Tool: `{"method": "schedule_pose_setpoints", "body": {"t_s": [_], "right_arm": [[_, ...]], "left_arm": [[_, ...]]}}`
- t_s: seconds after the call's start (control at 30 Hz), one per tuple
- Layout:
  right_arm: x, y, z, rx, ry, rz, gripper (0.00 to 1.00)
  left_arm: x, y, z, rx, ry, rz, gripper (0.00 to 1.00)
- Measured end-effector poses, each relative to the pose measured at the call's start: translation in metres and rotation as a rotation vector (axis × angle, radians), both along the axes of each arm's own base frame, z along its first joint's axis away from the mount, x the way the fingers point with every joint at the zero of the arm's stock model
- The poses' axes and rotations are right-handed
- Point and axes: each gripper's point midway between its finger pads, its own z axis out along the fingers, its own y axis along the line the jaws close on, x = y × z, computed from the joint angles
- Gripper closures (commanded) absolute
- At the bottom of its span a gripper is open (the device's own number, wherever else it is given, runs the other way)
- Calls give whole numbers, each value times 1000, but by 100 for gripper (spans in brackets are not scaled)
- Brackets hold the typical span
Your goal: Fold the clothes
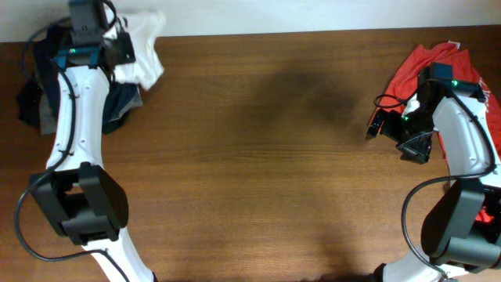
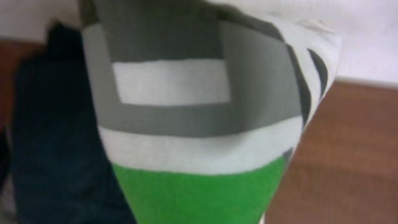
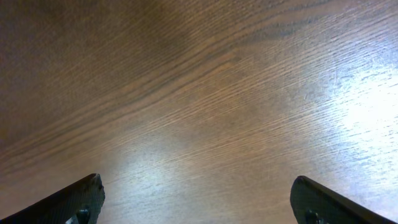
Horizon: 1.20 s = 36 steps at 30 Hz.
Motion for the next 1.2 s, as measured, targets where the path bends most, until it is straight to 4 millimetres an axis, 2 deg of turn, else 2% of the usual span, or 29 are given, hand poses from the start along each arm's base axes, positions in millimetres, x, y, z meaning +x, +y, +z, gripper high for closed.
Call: {"method": "schedule_pose_setpoints", "body": {"t_s": [0.07,0.17,0.23,0.3,0.33,0.37,0.4,0.43,0.47,0.53,0.6,0.67,0.7,0.73,0.77,0.8,0.83,0.87,0.93,1.0,1.03,1.07,1.13,1.17,1.2], "right_arm": [[0,0,0,0,0,0,1],[0,0,0,0,0,0,1],[0,0,0,0,0,0,1],[0,0,0,0,0,0,1],[0,0,0,0,0,0,1],[0,0,0,0,0,0,1],[0,0,0,0,0,0,1],[0,0,0,0,0,0,1],[0,0,0,0,0,0,1],[0,0,0,0,0,0,1],[0,0,0,0,-1,0,2],[0,0,0,0,-1,0,1],[0,0,0,0,0,0,1],[0,0,0,0,-1,-1,1],[1,0,0,-1,-2,0,1],[2,0,0,-2,-7,0,1],[19,-5,1,-18,-77,0,1],[24,-5,2,-21,-101,0,1],[14,12,5,84,-69,5,1],[5,37,17,228,-65,28,1],[1,42,27,249,-82,44,1],[-8,47,49,254,-129,69,1],[-43,58,121,198,-324,127,1],[-59,59,141,155,-383,144,1],[-93,64,178,88,-510,162,1]], "left_arm": [[4,0,15,-30,-45,31,99],[6,6,18,-55,-68,65,99],[4,35,16,-61,-73,123,98],[6,63,-4,-54,-47,176,96],[6,89,-28,-46,-13,228,51],[0,122,-64,-42,50,297,1],[-7,145,-88,-47,91,345,1],[-20,162,-102,-50,137,381,1],[-33,172,-108,-51,176,409,1],[-49,173,-110,-61,236,425,1],[-54,160,-87,-60,227,412,1],[-73,135,-5,-71,117,416,1],[-98,116,47,-85,56,407,1],[-128,94,108,-99,-46,383,1],[-149,80,127,-120,-53,356,1],[-187,55,143,-168,-30,309,1],[-215,33,152,-210,-6,246,1],[-243,7,154,-248,43,153,1],[-265,-27,156,-286,83,17,1],[-301,-79,151,-321,177,-165,1],[-317,-97,156,-319,176,-236,1],[-332,-112,164,-314,153,-303,1],[-364,-132,181,-298,79,-411,1],[-376,-136,188,-292,46,-441,1],[-383,-136,191,-289,28,-447,1]]}}
